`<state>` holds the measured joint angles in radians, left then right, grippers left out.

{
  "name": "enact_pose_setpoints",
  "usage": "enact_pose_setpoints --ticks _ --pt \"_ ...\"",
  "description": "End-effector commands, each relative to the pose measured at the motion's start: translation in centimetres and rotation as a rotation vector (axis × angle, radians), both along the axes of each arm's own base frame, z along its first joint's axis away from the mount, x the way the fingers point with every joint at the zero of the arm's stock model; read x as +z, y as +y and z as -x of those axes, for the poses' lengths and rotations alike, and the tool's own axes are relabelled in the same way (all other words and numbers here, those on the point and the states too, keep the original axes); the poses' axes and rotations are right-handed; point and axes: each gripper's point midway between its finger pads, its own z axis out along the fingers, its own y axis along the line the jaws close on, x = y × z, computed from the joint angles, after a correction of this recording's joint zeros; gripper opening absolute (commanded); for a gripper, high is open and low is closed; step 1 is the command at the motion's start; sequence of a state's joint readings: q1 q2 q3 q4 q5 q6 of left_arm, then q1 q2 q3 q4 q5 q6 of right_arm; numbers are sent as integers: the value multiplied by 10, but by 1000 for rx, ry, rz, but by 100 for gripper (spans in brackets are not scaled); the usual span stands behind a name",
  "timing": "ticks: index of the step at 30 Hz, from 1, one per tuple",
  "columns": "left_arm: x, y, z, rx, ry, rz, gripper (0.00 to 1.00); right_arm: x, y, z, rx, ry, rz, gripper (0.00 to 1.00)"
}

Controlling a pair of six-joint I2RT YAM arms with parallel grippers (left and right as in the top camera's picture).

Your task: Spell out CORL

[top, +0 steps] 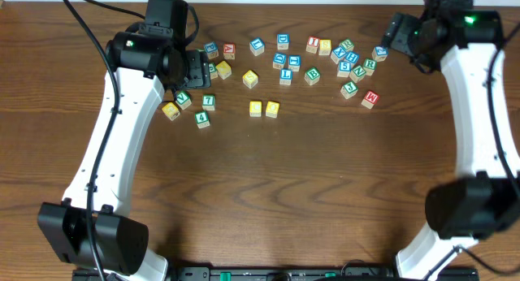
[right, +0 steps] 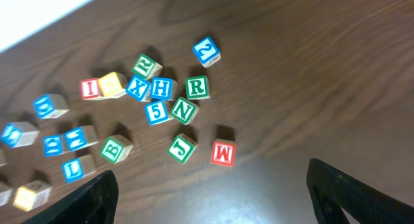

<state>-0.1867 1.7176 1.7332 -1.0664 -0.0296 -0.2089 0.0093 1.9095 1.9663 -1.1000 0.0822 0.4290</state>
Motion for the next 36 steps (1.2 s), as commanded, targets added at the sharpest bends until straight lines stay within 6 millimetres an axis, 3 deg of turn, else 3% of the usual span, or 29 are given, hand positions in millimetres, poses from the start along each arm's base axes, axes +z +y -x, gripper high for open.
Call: enact_pose_setpoints --ticks 1,6,13,28,30,36 --pt "0 2 4 -2 2 -10 80 -36 6 -22 15 39 -36 88" --pt "-1 3 7 -2 15 -12 80 -71 6 -41 -11 61 -45 77" --pt "-2 3 8 -2 22 -14 80 -99 4 -52 -53 83 -57 64" --pt "-2 3 8 -2 23 -14 80 -191 3 -57 53 230 13 62" --pt "-2 3 8 -2 23 -14 80 -198 3 -61 60 225 20 62" --pt "-2 3 8 -2 23 -14 80 -191 0 -72 54 172 18 63"
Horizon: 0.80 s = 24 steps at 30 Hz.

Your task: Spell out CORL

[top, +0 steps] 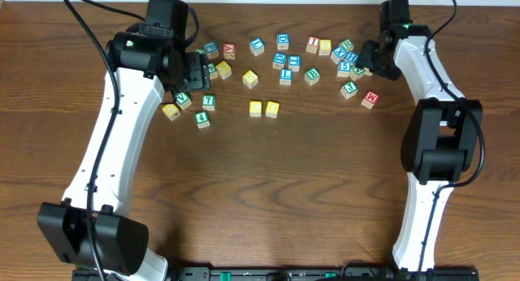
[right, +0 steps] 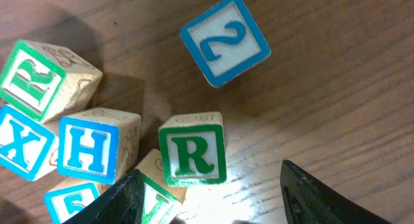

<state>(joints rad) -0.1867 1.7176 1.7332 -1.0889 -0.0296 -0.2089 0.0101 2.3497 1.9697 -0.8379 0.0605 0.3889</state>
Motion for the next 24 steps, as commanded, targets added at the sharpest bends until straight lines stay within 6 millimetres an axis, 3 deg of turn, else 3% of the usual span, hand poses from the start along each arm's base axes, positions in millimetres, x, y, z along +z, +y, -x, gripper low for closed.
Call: enact_pose_setpoints --ticks 1,24 --pt "1 2 3 -2 1 -10 80 -3 -6 -5 8 -6 18 63" --pt "0 2 4 -2 5 -11 80 -2 -13 -19 -9 -66 50 52"
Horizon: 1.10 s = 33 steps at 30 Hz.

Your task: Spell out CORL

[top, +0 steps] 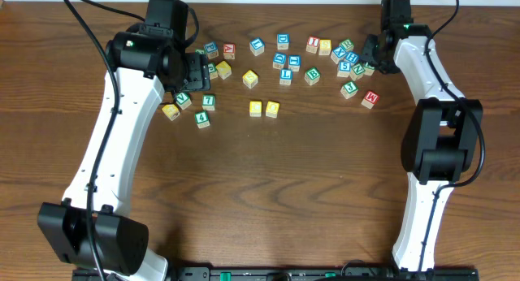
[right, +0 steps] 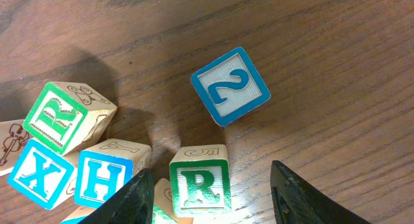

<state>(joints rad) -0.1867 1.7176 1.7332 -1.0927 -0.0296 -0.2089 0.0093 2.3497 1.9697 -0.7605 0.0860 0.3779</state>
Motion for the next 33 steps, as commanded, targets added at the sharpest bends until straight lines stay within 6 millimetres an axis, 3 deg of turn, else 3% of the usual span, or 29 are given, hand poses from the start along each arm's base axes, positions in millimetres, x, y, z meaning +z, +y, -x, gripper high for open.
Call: enact_pose_setpoints --ticks 1,11,21,27,33 --pt "1 2 3 -2 1 -10 80 -10 -9 -2 -10 12 22 52" --pt "1 2 3 -2 1 -10 80 -32 -8 1 -8 47 22 53" --pt "1 2 3 -2 1 -10 80 -32 -10 0 -11 44 23 39" --pt "1 2 3 -2 1 -10 80 -32 -10 2 -8 53 24 37" --pt "1 2 3 -2 1 -10 80 -17 -10 4 -7 43 21 28"
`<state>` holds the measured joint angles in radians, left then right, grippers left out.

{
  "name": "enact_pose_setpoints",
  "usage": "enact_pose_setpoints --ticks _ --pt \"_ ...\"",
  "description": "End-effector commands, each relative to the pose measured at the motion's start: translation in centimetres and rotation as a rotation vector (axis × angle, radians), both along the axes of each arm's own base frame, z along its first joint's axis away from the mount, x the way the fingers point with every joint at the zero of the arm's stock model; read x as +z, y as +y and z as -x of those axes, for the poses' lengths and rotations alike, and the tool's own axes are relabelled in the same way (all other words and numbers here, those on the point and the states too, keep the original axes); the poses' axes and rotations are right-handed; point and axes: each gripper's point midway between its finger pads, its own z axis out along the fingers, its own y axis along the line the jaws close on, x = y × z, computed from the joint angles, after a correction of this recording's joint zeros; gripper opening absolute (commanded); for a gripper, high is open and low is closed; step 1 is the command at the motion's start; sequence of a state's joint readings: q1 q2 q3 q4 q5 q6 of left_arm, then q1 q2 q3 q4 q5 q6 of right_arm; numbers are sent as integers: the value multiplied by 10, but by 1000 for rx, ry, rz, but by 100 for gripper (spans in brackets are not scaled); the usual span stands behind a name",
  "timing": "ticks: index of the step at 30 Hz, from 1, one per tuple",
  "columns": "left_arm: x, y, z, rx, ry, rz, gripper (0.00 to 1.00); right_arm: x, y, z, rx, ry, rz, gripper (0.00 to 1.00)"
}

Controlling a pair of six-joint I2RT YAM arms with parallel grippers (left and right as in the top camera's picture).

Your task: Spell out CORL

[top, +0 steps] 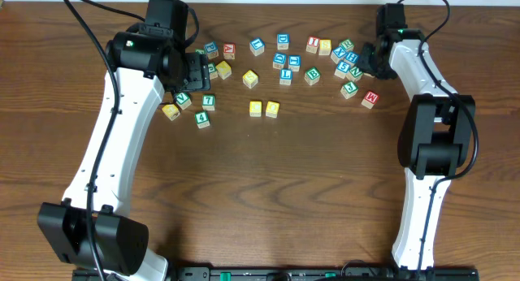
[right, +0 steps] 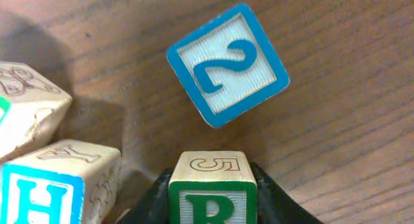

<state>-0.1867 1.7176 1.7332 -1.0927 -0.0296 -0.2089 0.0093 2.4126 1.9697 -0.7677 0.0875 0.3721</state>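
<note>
The green R block (right: 208,197) stands on the table between my right gripper's (right: 208,185) two dark fingers (right: 264,188), which press on its left and right sides. In the overhead view that gripper (top: 370,67) is at the right end of the block cluster. A blue 2 block (right: 228,63) lies just beyond the R. Two yellow blocks (top: 264,109) sit side by side in front of the cluster, their letters unreadable. A blue L block (top: 285,76) lies mid-cluster. My left gripper (top: 195,70) hangs over the left blocks, its jaws hidden.
Several more letter and number blocks are scattered along the table's far side (top: 325,58), including a blue H block (right: 39,191) to the left of the R and a red M block (top: 370,97). Bare wood (top: 268,192) fills the near half.
My right gripper has come lower and shut on the green R block, which then stood between its open fingers. The left arm has not moved.
My right gripper was open, high above the right-hand blocks. Then it was low over the green R with the fingers wide on either side, and it stayed so a moment later. Now it is shut on the R. The left arm stayed still throughout.
</note>
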Motion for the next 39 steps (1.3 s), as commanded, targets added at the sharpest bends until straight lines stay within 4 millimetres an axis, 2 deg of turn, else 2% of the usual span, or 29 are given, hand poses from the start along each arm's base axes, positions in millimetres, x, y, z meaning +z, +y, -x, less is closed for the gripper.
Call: enact_pose_setpoints --ticks 1,9,12,15,19,24,27,30,39 --pt "1 2 3 -2 1 -10 80 22 -10 -3 -11 -34 17 28" --pt "1 2 3 -2 1 -10 80 73 -9 -1 19 -100 28 30" --pt "1 2 3 -2 1 -10 80 99 -4 4 40 -123 14 30" --pt "1 2 3 -2 1 -10 80 123 16 12 121 -144 -46 30" --pt "1 2 3 -2 0 -9 80 140 45 29 189 -127 -103 29" --pt "1 2 3 -2 1 -10 80 134 84 55 261 -33 -129 25" --pt "1 2 3 -2 0 -10 80 120 117 78 290 65 -141 24" --pt "1 2 3 -2 0 -9 80 109 141 92 339 105 -136 24" --pt "1 2 3 -2 0 -10 80 63 184 125 385 186 -139 25"
